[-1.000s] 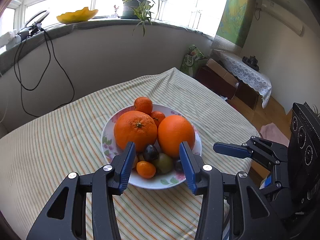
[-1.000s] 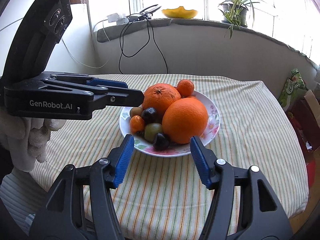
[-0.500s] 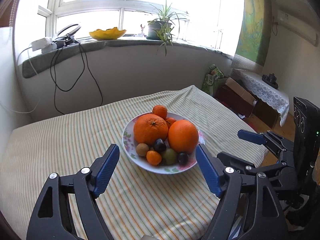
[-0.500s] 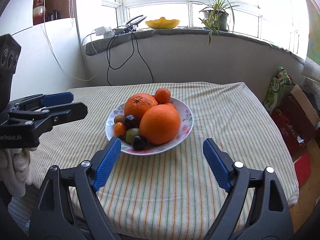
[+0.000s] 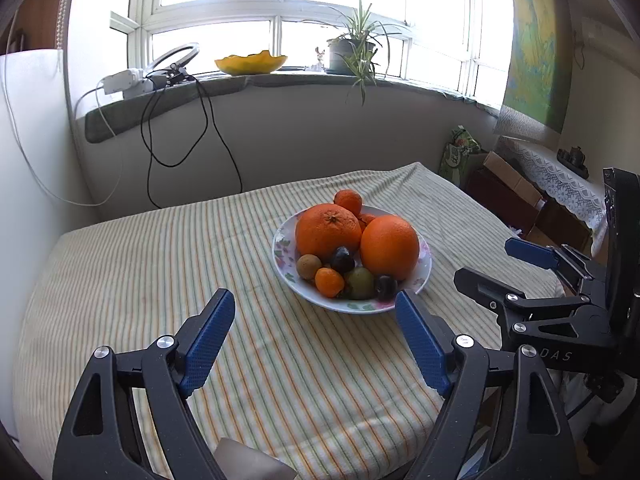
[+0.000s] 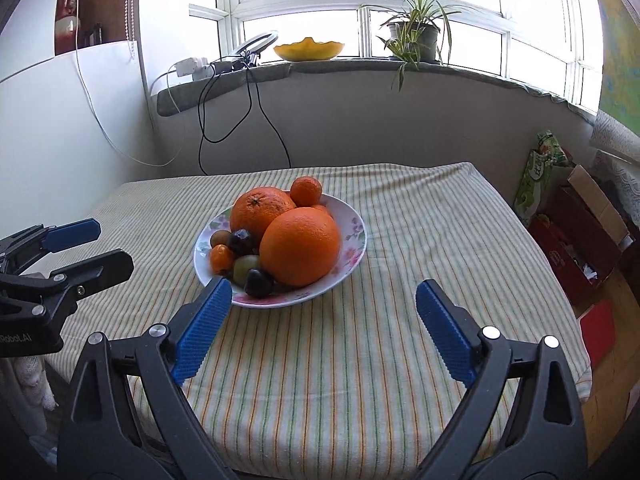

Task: Organize fruits

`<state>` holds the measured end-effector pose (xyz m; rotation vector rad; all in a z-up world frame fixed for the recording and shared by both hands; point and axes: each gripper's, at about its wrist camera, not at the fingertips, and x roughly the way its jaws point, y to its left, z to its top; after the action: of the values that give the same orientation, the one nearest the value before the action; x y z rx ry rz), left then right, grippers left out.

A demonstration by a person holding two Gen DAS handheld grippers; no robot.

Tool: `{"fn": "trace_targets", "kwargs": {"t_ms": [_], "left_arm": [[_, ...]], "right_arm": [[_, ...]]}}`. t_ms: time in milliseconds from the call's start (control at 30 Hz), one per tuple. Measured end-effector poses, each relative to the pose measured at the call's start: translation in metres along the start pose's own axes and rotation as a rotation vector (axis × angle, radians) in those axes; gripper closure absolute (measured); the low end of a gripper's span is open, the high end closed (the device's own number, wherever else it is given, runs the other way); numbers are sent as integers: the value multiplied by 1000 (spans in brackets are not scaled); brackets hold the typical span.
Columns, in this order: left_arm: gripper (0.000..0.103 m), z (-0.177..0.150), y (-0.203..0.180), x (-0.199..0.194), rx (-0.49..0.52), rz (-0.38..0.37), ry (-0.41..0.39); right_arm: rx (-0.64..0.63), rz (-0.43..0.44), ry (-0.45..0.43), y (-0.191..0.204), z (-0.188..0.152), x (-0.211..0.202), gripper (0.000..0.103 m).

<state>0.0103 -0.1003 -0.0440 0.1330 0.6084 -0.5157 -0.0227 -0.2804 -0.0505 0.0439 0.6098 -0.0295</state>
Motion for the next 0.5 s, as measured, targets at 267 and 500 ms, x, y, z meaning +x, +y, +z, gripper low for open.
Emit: {"fn": "trace_targets", "kwargs": {"t_ms": [267, 500], "left_arm": [[21, 0, 0, 0, -16, 11, -9], [21, 0, 1, 1, -21, 12, -10]], "right_arm": [[9, -2, 8, -2, -2, 3, 8], [9, 0, 14, -3, -2, 5, 7]]}}
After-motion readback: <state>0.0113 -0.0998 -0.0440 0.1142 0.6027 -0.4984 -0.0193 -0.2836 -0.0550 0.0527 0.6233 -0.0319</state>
